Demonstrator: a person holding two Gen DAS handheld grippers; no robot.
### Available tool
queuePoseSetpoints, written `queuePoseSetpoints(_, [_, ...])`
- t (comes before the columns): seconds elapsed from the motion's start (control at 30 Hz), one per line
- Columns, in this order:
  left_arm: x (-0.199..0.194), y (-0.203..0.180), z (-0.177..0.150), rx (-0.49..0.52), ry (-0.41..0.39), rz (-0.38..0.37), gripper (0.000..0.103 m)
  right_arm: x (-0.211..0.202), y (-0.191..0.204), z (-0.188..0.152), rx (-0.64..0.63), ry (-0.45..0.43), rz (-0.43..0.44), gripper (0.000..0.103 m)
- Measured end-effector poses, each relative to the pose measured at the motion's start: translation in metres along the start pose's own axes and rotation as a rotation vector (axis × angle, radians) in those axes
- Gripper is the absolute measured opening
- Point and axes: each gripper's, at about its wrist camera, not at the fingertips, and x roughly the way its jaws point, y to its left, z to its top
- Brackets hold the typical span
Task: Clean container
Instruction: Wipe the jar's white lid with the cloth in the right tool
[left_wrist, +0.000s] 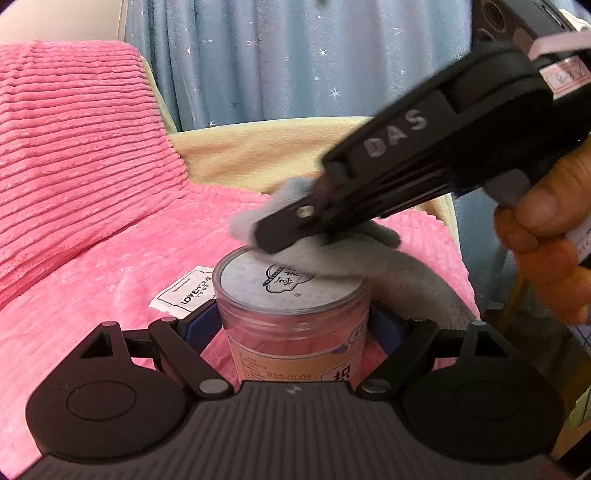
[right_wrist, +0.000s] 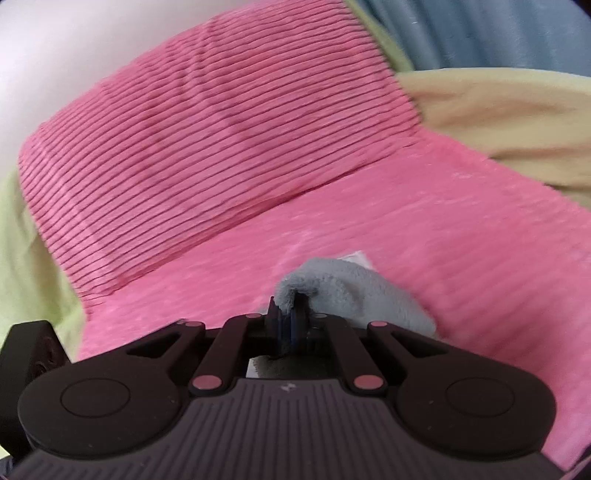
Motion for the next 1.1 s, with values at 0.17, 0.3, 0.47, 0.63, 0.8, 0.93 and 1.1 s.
queuePoseSetpoints(0.17, [0.0,-0.001,0.001,0.003,0.003,0.003,0.085,-0.014,0.0,-0.006,0.002,0.019,0.003,0.002])
queuePoseSetpoints(0.3, [0.0,-0.001,0.001,-0.006,0.003,0.002,0.085,-0.008,0.014,-0.012,-0.015,0.042,0.062,0.003])
queuePoseSetpoints(0.47, [0.0,0.003,0.004,-0.016,0.004,0.004,0.085,0.007,0.026,-0.012,-0.031,0.029,0.083,0.002])
queuePoseSetpoints(0.63, [0.0,0.004,0.003,-0.015,0.004,0.003,0.085,0.012,0.02,-0.008,-0.03,-0.007,0.038,0.002])
queuePoseSetpoints(0.8, [0.0,0.005,0.003,-0.01,0.004,0.001,0.085,0.001,0.006,-0.006,0.002,-0.01,0.0,0.002])
queuePoseSetpoints(0.93, [0.001,-0.001,0.004,-0.014,0.006,0.008,0.085,-0.006,0.006,-0.007,0.009,0.032,0.02,0.002])
queuePoseSetpoints(1.1, [0.001,-0.002,0.004,-0.018,0.007,0.011,0.085,-0.002,0.015,-0.011,0.032,0.08,0.133,0.002])
